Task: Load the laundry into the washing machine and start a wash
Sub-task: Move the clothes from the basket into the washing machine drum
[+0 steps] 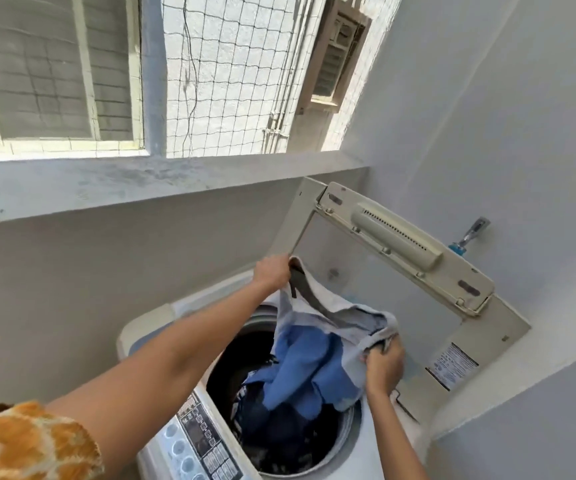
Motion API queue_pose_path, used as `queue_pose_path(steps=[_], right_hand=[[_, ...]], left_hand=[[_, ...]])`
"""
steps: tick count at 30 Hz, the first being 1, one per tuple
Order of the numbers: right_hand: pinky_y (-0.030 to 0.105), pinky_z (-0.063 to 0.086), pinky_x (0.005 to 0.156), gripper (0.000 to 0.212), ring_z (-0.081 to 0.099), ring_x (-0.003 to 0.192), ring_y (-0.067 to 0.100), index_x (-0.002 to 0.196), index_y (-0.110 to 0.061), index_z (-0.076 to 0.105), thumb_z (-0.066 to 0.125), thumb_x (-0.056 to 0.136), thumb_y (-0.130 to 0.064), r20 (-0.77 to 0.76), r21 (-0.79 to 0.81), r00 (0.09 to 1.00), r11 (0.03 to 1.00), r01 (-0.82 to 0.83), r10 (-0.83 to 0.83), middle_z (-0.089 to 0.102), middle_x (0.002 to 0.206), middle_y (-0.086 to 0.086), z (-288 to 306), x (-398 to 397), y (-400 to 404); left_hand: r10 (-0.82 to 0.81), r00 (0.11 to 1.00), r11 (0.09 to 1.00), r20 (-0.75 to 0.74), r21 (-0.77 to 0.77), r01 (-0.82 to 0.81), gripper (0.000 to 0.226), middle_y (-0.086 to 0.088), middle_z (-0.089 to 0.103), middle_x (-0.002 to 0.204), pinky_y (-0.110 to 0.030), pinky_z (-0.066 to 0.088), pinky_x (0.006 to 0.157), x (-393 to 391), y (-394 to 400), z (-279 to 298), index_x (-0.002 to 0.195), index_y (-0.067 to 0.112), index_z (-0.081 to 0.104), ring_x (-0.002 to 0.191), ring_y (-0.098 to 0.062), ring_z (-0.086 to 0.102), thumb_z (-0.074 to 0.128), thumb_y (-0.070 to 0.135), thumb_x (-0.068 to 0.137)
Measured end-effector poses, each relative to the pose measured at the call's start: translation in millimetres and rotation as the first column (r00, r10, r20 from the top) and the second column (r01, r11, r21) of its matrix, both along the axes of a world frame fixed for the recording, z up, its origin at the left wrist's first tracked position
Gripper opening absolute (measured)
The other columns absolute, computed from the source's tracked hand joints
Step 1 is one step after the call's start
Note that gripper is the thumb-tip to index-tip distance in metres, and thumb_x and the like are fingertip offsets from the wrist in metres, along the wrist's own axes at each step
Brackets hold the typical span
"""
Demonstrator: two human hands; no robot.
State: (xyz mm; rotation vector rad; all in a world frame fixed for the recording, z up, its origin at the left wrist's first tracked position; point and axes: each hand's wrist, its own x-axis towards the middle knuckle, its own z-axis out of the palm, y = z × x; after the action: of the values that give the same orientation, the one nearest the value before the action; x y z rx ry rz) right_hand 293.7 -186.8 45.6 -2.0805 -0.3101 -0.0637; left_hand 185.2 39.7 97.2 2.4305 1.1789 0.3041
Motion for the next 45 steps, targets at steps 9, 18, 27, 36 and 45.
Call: queue_pose_path(steps=[9, 18, 27, 36, 45], right_hand=[[0.026, 0.042, 0.087, 0.037, 0.052, 0.109, 0.031, 0.118, -0.008, 0.06, 0.047, 0.087, 0.007, -0.392, -0.372, 0.79, 0.704, -0.604, 0.471, 0.042, 0.124, 0.015, -107, -56, 16], [0.036, 0.044, 0.091, 0.046, 0.04, 0.127, 0.03, 0.14, -0.019, 0.04, 0.049, 0.095, -0.02, -0.354, -0.515, 0.894, 0.74, -0.432, 0.276, 0.038, 0.139, 0.012, -177, -52, 12], [0.046, 0.023, 0.115, 0.067, 0.006, 0.146, 0.031, 0.151, -0.033, 0.009, 0.037, 0.094, -0.011, -0.733, -0.601, 0.623, 0.17, -0.781, 0.271, -0.001, 0.16, 0.004, -221, -41, 24], [0.029, 0.047, 0.081, 0.027, 0.058, 0.105, 0.018, 0.112, -0.02, 0.063, 0.047, 0.093, -0.009, -0.066, -0.397, 0.991, 0.909, -0.131, 0.114, 0.061, 0.114, -0.002, -127, -37, -16], [0.038, 0.052, 0.074, 0.011, 0.063, 0.086, 0.021, 0.102, -0.012, 0.058, 0.053, 0.094, -0.006, 0.052, 0.005, 0.966, 0.968, 0.253, -0.252, 0.065, 0.096, 0.003, -82, -9, -185]], left_hand=[[-0.29, 0.934, 0.869, -0.208, -0.467, 0.165, 0.04, -0.024, 0.035, 0.146, -0.044, 0.034, 0.106, -13, -18, -139, 0.136, 0.002, 0.043, 0.131, -0.036, 0.039, 0.04, 0.009, 0.097], [-0.501, 0.786, 0.849, -0.363, -0.384, 0.364, 0.067, -0.018, 0.001, 0.158, -0.055, 0.022, 0.113, -19, -43, -245, 0.152, 0.024, 0.005, 0.145, -0.035, 0.009, 0.039, 0.044, 0.097], [-0.581, 0.696, 0.79, -0.422, -0.498, 0.358, 0.052, -0.014, 0.02, 0.155, -0.053, 0.024, 0.111, 2, -49, -282, 0.147, 0.026, 0.029, 0.142, -0.033, 0.019, 0.037, 0.03, 0.095], [-0.651, 0.744, 0.759, 0.153, 0.121, 0.639, 0.042, -0.001, 0.051, 0.124, -0.032, 0.034, 0.097, 27, -100, -211, 0.122, 0.018, 0.052, 0.115, -0.02, 0.047, 0.034, 0.042, 0.093], [-0.914, 0.309, 0.382, 0.263, 0.297, 0.875, 0.025, -0.01, 0.06, 0.103, -0.034, 0.041, 0.083, 101, -294, -131, 0.108, 0.008, 0.058, 0.092, -0.026, 0.055, 0.043, 0.025, 0.097]])
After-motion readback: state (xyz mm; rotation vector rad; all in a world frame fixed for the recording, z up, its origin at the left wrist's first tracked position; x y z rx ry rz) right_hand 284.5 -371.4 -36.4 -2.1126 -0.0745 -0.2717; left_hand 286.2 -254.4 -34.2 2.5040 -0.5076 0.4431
